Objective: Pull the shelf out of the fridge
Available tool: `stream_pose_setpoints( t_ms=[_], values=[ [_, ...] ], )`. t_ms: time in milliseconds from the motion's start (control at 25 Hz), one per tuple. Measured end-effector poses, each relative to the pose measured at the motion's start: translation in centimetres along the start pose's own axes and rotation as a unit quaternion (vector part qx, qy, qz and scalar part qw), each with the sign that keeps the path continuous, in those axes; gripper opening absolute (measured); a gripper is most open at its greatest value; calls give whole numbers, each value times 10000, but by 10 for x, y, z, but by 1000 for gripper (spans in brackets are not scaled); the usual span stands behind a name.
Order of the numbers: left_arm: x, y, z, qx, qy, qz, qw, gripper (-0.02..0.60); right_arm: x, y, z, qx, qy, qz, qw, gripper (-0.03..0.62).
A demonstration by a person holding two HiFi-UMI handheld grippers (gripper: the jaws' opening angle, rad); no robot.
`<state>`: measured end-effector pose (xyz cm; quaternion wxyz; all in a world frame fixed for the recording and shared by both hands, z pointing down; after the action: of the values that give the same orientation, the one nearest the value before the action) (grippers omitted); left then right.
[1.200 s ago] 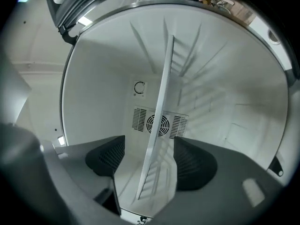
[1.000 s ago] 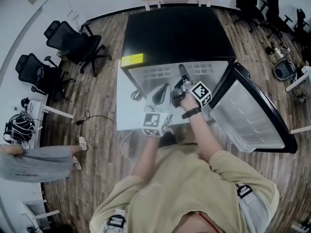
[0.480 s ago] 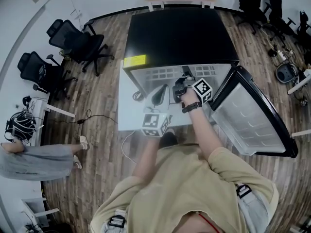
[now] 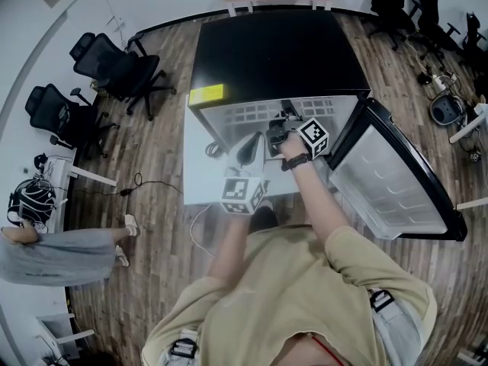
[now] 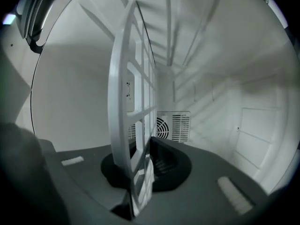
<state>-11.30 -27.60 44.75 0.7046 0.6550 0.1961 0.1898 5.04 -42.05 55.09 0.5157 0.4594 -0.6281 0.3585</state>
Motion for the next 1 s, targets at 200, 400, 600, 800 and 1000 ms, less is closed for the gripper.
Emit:
stream_pose_setpoints(
  t_ms=[200, 400, 600, 800, 1000],
  values=[
    [3, 1, -5, -21, -13, -34, 10000, -2, 0, -1, -1, -80, 35, 11, 10000, 31],
    [6, 5, -10, -56, -26, -63, 10000, -2, 0, -1, 0, -127, -24, -14, 9999, 31],
    [9, 5, -11, -60, 32, -54, 10000, -2, 0, 0, -5, -181, -108, -72, 9998, 32],
    [11, 5, -11, -56, 45, 20, 10000, -2, -1, 2, -10, -209, -139, -97, 9996, 32],
    [15, 3, -10, -21, 6, 160, 9999, -2, -1, 4, -18, -206, -173, -94, 9996, 32]
  ],
)
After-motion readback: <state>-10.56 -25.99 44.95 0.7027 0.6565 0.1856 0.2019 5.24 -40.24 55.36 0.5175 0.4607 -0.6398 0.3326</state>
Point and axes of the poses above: the fingertips, and each gripper's own axes: z forward along the fingers, x to its right, y out of its underside, the point moved 10 cm from there along -z, backward along the fingers, and after that the axes turned 5 degrees about -x, right-handed, at the moved point
